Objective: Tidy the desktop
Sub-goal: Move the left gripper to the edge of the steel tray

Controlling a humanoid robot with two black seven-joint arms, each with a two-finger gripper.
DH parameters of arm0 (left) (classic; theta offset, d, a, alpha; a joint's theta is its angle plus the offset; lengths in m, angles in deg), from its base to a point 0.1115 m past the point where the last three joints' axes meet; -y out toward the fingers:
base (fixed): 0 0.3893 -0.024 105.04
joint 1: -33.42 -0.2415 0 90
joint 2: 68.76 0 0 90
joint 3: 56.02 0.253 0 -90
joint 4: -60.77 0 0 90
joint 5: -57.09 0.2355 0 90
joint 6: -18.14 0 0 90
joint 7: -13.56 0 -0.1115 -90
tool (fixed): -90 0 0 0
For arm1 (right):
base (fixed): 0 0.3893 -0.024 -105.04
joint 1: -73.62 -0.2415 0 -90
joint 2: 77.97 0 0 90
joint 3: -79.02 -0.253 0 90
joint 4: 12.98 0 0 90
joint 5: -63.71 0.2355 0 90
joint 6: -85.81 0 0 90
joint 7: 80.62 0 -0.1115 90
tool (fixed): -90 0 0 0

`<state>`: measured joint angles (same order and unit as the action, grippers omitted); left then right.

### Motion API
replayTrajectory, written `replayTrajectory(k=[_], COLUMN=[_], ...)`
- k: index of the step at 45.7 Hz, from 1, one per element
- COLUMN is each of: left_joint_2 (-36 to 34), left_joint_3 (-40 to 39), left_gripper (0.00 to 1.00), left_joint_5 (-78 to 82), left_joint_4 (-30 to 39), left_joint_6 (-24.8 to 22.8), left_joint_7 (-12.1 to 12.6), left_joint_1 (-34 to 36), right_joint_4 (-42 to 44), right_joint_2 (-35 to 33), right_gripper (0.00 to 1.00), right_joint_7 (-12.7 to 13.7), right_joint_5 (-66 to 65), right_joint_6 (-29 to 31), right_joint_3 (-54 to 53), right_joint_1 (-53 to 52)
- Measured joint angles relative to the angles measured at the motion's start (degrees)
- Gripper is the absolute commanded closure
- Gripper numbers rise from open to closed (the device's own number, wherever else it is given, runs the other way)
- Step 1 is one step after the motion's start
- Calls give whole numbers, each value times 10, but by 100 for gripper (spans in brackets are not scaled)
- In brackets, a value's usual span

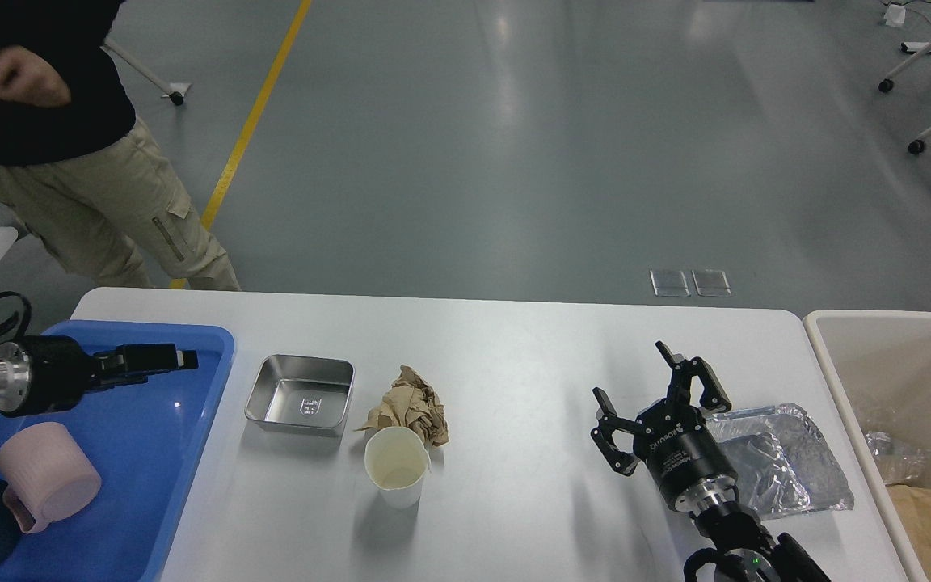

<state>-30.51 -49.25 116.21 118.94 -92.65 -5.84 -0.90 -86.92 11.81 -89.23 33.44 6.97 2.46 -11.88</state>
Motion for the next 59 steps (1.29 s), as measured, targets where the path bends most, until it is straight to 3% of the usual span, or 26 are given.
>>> replayTrajectory(k=[13,25,44,59], left_joint_2=[146,240,265,292], left_joint_3=[48,87,117,132], left_gripper=[7,7,7,8], left_joint_5=[26,30,38,38], left_joint_4=[-134,-224,-286,-312], left_joint_6=[0,2,8,43], left_joint_7=[-5,-29,-29,-29], left_joint_1=[16,21,17,0], right_joint_4=[-1,-2,-2,-2], right_joint_2=[0,0,-1,-1], right_gripper=[0,0,0,0], right_joint_7=[0,0,0,0], right_joint_5=[0,0,0,0], right_joint_6=[0,0,0,0], right_joint_3=[0,-2,-3,-4], right_joint_1=[1,3,2,2])
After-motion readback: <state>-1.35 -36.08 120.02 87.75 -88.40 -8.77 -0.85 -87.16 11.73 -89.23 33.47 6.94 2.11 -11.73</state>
